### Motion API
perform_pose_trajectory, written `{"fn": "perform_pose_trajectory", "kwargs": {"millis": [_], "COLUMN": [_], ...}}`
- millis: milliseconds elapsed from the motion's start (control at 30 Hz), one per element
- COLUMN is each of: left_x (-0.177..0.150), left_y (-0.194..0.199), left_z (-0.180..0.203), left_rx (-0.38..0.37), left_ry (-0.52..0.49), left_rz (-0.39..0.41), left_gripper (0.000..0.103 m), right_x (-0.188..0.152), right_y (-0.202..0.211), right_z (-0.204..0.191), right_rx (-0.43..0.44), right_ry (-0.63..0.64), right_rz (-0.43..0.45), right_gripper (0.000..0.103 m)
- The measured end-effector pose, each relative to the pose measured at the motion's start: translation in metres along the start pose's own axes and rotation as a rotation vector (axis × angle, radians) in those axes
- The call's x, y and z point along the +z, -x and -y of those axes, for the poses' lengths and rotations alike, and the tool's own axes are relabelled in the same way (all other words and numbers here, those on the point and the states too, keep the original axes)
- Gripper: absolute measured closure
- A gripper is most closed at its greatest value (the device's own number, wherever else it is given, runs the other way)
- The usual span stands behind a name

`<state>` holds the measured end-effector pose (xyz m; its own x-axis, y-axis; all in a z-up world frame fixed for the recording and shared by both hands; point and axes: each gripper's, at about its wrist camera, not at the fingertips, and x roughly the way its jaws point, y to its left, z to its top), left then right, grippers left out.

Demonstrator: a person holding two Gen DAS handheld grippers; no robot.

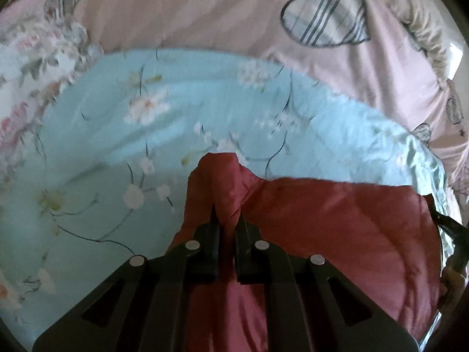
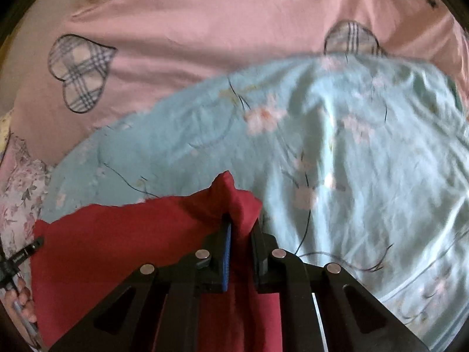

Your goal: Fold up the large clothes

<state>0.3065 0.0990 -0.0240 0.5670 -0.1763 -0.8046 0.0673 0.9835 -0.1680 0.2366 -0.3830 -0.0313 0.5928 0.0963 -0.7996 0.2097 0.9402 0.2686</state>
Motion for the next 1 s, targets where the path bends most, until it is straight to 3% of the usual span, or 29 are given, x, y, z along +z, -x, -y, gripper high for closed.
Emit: {"fn": "perform_pose_trajectory", "kwargs": {"millis": [200, 500, 600, 667, 733, 800, 933, 1000], "left_x": [0.000, -0.003, -0.003, -0.003, -0.003, -0.004, -0.007, -0.010], "left_y": [-0.023, -0.026, -0.021, -0.015, -0.009, 0.001, 0.019, 0.029], "left_z": [0.004, 0.004, 0.000, -0.004, -0.010, -0.015, -0.022, -0.023], "left_rx": [0.015, 0.014, 0.019, 0.018, 0.017, 0.016, 0.006, -0.007], "left_ry": [-0.014, -0.010, 0.013, 0.033, 0.056, 0.070, 0.082, 0.078], "left_rz": [-0.032, -0.053, -0.053, -0.048, -0.050, -0.030, -0.014, -0.002], "left_gripper": [0.097, 0.094, 0.085, 0.079, 0.051, 0.037, 0.033, 0.033], "right_x": [-0.001, -0.004, -0.003, -0.003, -0.004, -0.005, -0.009, -0.014], "right_y": [-0.008, -0.013, -0.013, -0.012, -0.008, 0.001, 0.026, 0.040], "right_z": [0.003, 0.004, 0.003, 0.004, 0.006, 0.007, 0.005, 0.001], "right_rx": [-0.021, -0.030, -0.029, -0.035, -0.037, -0.028, 0.022, 0.029], "right_ry": [-0.004, -0.010, -0.004, -0.002, -0.014, -0.025, -0.023, -0.006], "right_rz": [-0.003, -0.022, -0.037, -0.037, -0.042, -0.029, -0.003, 0.016], "right_gripper": [0.094, 0.094, 0.091, 0.081, 0.075, 0.069, 0.053, 0.053]}}
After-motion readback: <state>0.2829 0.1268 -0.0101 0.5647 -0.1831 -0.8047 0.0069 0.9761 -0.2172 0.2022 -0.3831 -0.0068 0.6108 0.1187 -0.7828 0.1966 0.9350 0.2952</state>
